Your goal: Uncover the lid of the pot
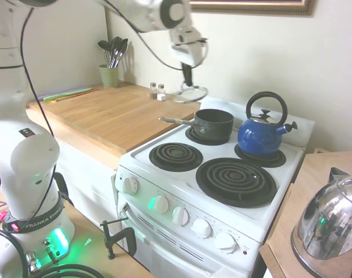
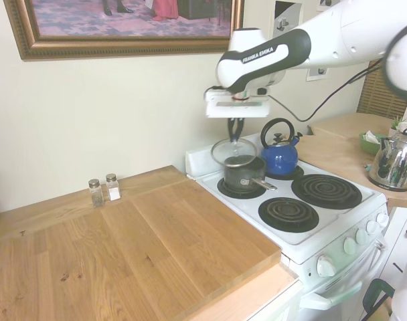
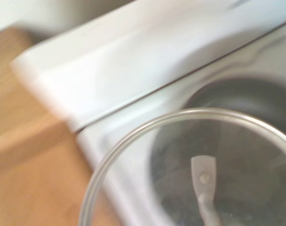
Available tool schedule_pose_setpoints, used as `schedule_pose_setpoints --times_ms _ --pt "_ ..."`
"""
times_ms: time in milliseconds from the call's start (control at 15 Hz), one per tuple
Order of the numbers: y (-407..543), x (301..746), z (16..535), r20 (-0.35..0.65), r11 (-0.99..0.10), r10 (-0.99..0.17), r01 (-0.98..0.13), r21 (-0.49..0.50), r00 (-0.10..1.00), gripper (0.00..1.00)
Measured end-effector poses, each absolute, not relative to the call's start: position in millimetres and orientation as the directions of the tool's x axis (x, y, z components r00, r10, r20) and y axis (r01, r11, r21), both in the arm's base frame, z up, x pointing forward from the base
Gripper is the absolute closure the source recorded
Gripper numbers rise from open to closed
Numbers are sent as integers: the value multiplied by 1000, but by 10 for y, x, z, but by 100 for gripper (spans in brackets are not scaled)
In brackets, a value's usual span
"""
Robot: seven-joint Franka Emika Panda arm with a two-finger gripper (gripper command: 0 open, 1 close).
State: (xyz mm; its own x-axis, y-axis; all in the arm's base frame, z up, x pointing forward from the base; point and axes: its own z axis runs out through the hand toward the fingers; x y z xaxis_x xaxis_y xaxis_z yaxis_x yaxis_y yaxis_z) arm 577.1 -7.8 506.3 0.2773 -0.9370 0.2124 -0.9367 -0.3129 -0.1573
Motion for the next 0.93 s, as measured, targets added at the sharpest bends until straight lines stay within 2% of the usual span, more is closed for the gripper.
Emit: schedule_pose_setpoints --times_ms 267,533,800,867,933 --pt "783 5521 4602 278 -384 -895 -920 -80 349 100" --pt "1321 5141 4013 252 -486 -842 -874 31 477 100" --pt "1569 4952 3766 241 -537 -810 -841 59 534 100" --pt "1582 4951 3762 241 -539 -809 -840 60 536 0" --pt "1585 4968 3758 237 -542 -808 -839 60 539 0"
